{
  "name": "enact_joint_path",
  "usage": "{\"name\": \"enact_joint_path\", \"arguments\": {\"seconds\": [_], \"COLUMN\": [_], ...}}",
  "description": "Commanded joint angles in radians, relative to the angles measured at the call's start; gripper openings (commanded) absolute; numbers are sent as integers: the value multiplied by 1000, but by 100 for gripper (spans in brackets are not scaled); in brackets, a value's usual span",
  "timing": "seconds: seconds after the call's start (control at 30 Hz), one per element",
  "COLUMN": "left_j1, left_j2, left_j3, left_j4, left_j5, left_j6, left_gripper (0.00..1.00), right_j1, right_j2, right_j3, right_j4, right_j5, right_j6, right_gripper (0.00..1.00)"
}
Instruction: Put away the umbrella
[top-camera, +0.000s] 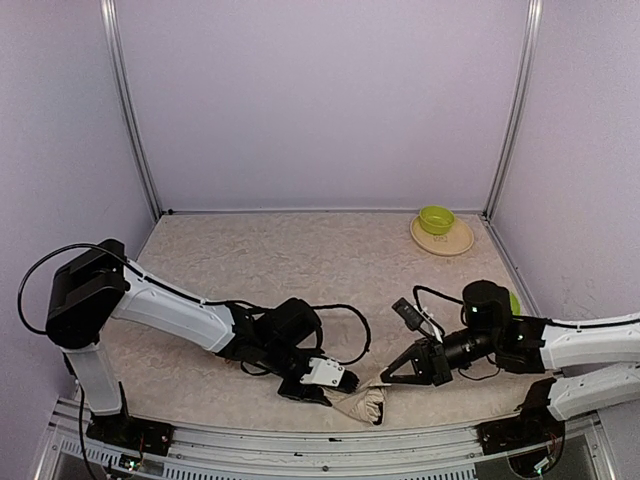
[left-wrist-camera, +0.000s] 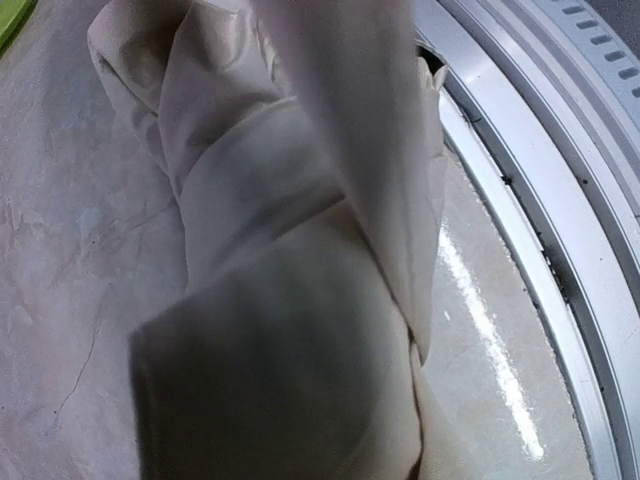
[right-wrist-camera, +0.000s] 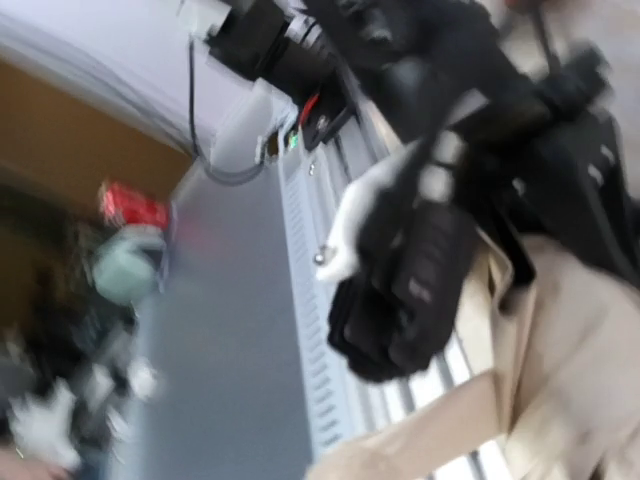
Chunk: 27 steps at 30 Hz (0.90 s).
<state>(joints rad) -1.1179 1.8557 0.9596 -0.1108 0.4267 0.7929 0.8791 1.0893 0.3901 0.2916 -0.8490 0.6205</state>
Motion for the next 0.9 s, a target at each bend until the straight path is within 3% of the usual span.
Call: {"name": "enact_joint_path", "arguments": {"seconds": [0.0, 0.13, 0.37, 0.6, 0.73, 0.87], "left_j1": [-26, -59, -117, -182, -215, -214], "left_j2": [58, 69, 51, -35, -59, -34], "left_j3": [-60, -49, -66, -172, -209, -189], "left_j4": [-110, -105, -83, -15, 27, 42], "left_j5": [-181, -210, -265, -290, -300, -332], "left_j6": [-19, -23, -7, 68, 87, 69], "left_gripper": [0, 0, 0, 0, 0, 0], "right_j1": [-14, -14, -58, -246, -254, -219], "right_j2": [-232, -229, 28, 231, 351, 493], "right_j3": [-59, -1, 151, 152, 191, 165], "right_j4": [256, 299, 464, 412, 291, 289], "right_j5": [152, 332, 356, 406, 495, 524], "right_j6": [404, 385, 322, 254, 138, 111], "right_gripper": [0, 0, 0, 0, 0, 0]}}
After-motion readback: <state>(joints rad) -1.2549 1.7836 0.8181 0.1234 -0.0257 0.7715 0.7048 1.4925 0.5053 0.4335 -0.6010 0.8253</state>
